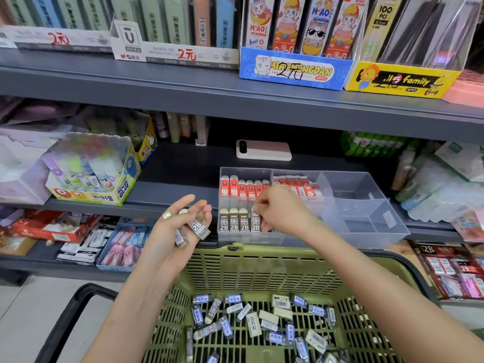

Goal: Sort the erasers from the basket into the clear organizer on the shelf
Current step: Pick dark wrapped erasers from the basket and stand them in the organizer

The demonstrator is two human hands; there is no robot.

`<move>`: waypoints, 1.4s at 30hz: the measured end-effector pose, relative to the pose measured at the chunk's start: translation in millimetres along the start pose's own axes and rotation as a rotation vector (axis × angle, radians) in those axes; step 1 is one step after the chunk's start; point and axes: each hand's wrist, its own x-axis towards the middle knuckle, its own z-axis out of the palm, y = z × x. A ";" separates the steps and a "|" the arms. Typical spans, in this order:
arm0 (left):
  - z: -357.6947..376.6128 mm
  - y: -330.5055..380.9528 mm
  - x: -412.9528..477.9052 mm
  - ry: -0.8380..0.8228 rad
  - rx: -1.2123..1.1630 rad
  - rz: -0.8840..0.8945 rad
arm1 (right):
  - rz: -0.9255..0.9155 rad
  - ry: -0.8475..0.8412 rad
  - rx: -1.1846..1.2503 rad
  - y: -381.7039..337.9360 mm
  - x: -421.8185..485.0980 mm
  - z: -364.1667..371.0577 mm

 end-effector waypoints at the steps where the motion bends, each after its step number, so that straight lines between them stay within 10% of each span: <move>1: 0.6 0.3 -0.3 -0.001 -0.008 -0.008 | -0.003 0.004 -0.015 -1.3 -0.2 1.1; 12: 0.1 0.9 1.2 -0.215 0.049 0.155 | -0.163 0.197 0.156 -12.3 -18.5 0.9; 15: 5.7 -1.5 -3.9 -0.294 0.128 0.175 | -0.243 0.044 0.579 -30.6 -34.1 6.2; 21: 28.8 -10.6 -20.7 -0.451 0.323 0.187 | -0.366 0.026 0.642 -44.4 -42.9 11.5; 33: 27.3 5.0 -11.6 0.177 -0.055 -0.049 | -0.069 0.188 0.371 22.7 -12.6 -25.8; 42: 10.4 17.3 -16.1 0.108 -0.066 -0.111 | -0.031 0.161 0.384 37.0 -10.1 -1.7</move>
